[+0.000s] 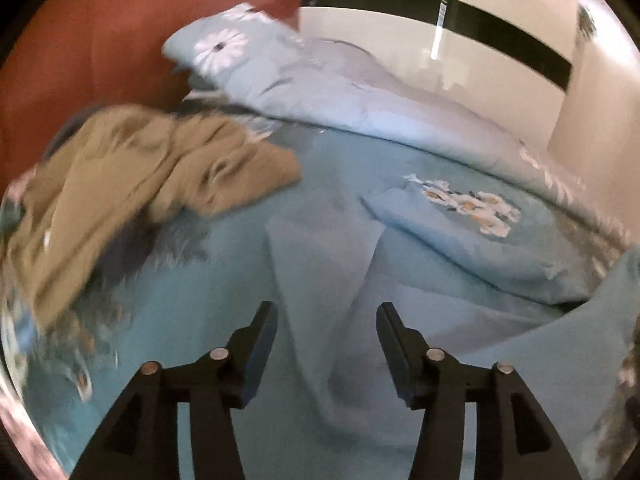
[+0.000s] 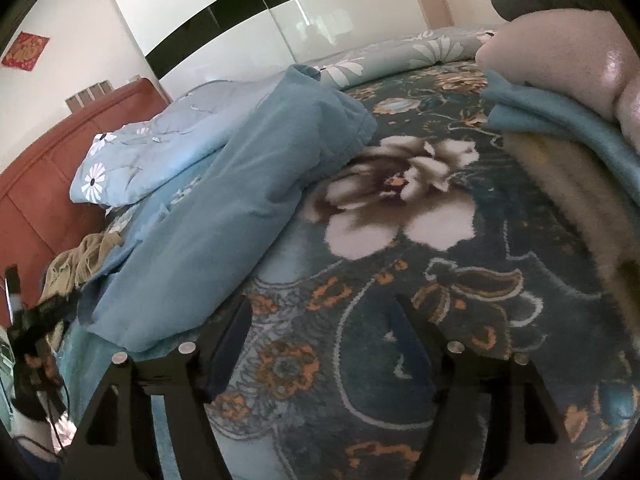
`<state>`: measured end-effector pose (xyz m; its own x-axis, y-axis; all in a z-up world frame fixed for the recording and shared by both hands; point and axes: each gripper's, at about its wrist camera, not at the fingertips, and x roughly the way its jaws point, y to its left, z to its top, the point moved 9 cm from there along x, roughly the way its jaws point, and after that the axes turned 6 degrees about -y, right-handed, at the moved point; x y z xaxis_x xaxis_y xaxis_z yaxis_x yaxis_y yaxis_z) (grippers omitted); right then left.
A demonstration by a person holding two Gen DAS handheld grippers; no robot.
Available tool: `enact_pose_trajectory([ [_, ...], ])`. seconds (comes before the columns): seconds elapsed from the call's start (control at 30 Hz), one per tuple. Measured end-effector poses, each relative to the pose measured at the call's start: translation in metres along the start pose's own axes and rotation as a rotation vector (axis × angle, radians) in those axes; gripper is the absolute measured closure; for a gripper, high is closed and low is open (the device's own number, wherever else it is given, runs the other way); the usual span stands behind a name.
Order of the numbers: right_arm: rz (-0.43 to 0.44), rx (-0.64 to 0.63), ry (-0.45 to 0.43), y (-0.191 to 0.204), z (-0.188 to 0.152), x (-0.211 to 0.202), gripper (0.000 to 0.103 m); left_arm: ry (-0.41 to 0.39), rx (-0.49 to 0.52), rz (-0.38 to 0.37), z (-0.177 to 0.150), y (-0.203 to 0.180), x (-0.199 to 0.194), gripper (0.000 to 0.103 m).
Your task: Fold clothes
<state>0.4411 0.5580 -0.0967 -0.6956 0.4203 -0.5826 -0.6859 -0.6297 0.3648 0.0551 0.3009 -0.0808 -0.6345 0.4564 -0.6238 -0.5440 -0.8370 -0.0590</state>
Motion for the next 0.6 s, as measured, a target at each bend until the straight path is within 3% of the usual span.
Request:
enact_pose_trajectory([
  [0.1, 0.001, -0.003, -0.001, 0.0, 0.0, 0.0, 0.03, 0.029, 0.129, 0.082, 0.009, -0.008, 0.023, 0.047],
  [0.23, 0.01, 0.001, -0.002, 0.0, -0.001, 0.0, 0.03, 0.054, 0.224, 0.128, 0.008, -0.009, 0.041, 0.049],
  [0.27, 0.013, 0.002, -0.002, -0.001, -0.001, 0.0, 0.03, 0.055, 0.222, 0.128, 0.007, -0.007, 0.041, 0.059],
  [0.3, 0.013, 0.001, -0.002, -0.001, -0.001, 0.0, 0.03, 0.05, 0.212, 0.125, 0.008, -0.004, 0.04, 0.079],
  [0.33, 0.011, -0.001, -0.001, 0.0, -0.001, 0.0, 0.029, 0.046, 0.201, 0.123, 0.008, -0.001, 0.04, 0.087],
  [0.4, 0.008, -0.006, 0.001, 0.001, -0.001, 0.0, 0.029, 0.024, 0.11, 0.12, 0.01, 0.017, 0.034, 0.093],
  [0.6, 0.003, -0.006, 0.001, 0.002, -0.002, 0.0, 0.029, -0.041, -0.279, 0.148, 0.002, 0.104, 0.007, 0.094],
])
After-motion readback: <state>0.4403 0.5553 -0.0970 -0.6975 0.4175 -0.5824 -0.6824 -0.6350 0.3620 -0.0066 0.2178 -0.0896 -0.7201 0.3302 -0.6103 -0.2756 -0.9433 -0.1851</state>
